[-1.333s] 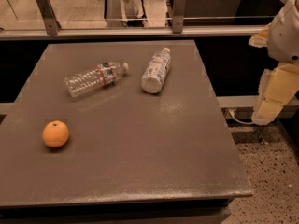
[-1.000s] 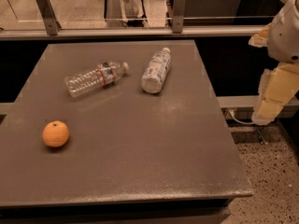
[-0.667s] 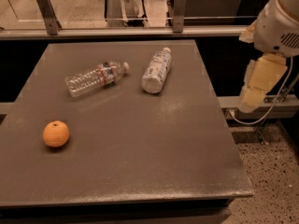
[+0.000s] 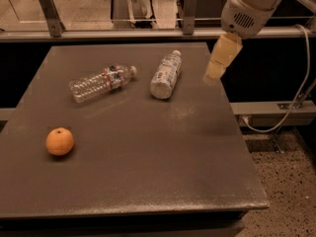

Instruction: Move blue plastic bottle near orange

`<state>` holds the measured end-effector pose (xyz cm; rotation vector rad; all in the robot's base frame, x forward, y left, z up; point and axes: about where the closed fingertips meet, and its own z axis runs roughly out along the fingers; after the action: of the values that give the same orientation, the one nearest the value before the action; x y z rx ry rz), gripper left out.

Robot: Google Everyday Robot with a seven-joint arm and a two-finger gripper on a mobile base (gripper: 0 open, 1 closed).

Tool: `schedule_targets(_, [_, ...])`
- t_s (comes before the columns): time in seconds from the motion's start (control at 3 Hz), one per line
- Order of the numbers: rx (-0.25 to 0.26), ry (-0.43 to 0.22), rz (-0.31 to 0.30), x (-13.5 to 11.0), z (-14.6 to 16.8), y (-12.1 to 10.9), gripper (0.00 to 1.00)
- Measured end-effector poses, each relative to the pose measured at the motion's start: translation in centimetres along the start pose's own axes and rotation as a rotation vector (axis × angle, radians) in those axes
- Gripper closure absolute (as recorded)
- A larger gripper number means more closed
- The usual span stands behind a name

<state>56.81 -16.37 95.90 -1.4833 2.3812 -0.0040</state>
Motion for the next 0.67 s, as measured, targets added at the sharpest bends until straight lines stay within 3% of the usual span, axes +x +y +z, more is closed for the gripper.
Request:
schedule_targets(0.33, [0.018, 0.039, 0.117, -4.0, 1.4, -1.1, 0.0])
schedule_targets(0.67, [-0.002, 0.043, 0.261, -7.0, 3.1, -1.5, 0.0])
